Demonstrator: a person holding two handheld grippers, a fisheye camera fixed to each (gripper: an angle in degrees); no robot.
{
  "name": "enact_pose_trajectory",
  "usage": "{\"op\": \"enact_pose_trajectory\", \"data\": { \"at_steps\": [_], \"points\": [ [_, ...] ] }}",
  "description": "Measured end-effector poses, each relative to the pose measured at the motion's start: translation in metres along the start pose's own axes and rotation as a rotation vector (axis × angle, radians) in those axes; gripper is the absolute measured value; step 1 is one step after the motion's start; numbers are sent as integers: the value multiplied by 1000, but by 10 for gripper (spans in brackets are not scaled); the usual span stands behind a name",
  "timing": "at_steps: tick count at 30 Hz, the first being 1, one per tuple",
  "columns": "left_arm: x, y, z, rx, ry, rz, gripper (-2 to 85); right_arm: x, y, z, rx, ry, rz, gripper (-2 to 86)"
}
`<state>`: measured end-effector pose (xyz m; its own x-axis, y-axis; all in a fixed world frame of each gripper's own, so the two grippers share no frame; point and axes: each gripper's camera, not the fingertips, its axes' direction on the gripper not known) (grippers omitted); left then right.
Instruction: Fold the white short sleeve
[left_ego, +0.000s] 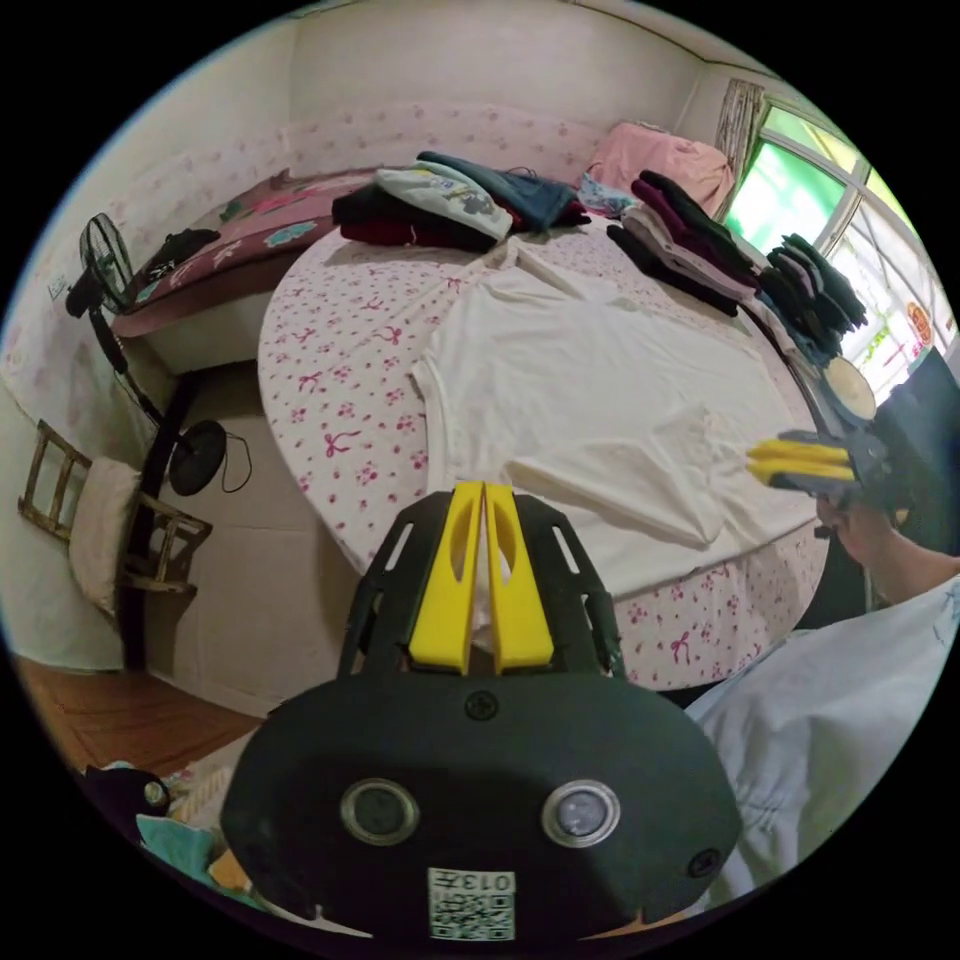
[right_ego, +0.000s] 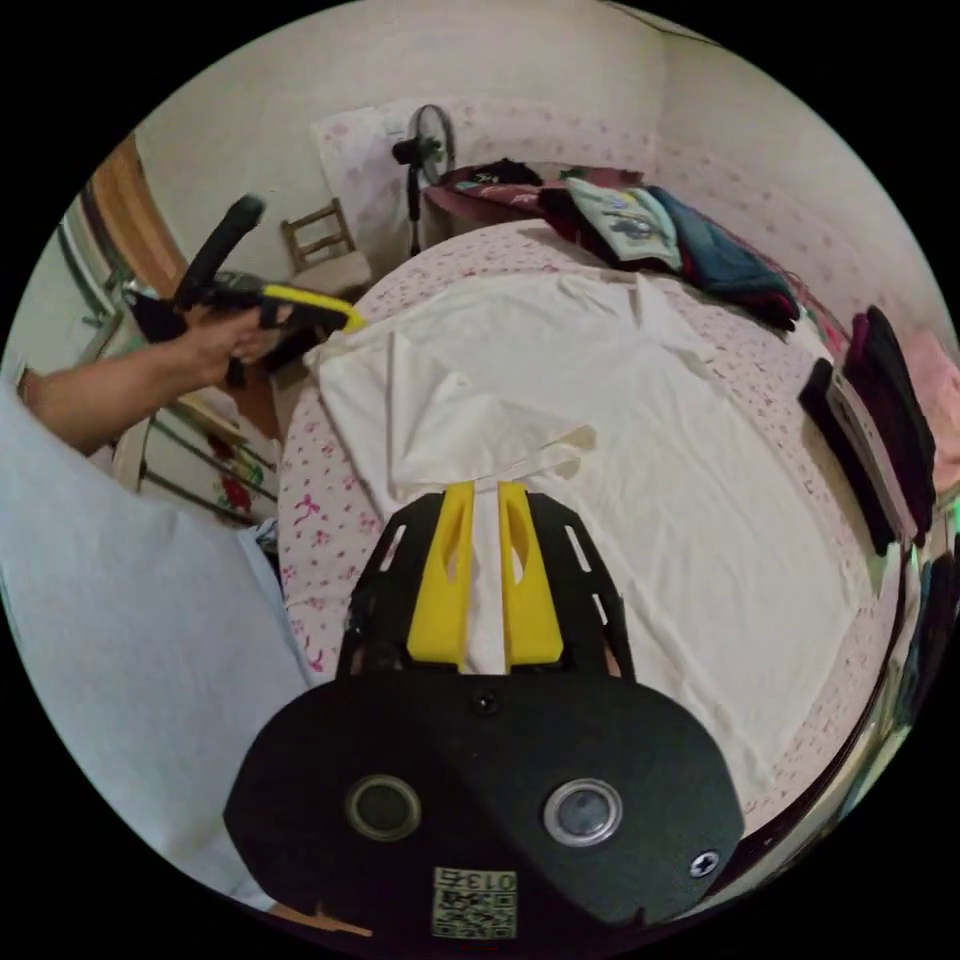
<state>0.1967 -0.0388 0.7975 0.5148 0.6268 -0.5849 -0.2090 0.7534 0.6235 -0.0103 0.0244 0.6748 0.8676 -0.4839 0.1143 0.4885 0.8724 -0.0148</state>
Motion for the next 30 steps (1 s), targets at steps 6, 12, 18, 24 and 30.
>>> {"op": "enact_pose_trajectory", "data": {
  "at_steps": [6, 12, 18, 24, 30],
  "points": [
    [27, -24, 8, 26, 38, 81, -2, 74, -30, 11, 59, -48, 230, 88],
    [48, -32, 36, -65, -41, 170, -3, 94, -46, 53, -88, -206, 237, 37],
    [39, -25, 41, -69, -25, 114, -3, 103, -18, 42, -12, -204, 323, 17],
    [32, -22, 40, -55, -19, 78, -3, 123, 20, 33, 103, -172, 509, 16],
    [50, -19, 18, 14, -11, 149, -2, 74, 2, 10, 163, -200, 219, 8]
  ]
}}
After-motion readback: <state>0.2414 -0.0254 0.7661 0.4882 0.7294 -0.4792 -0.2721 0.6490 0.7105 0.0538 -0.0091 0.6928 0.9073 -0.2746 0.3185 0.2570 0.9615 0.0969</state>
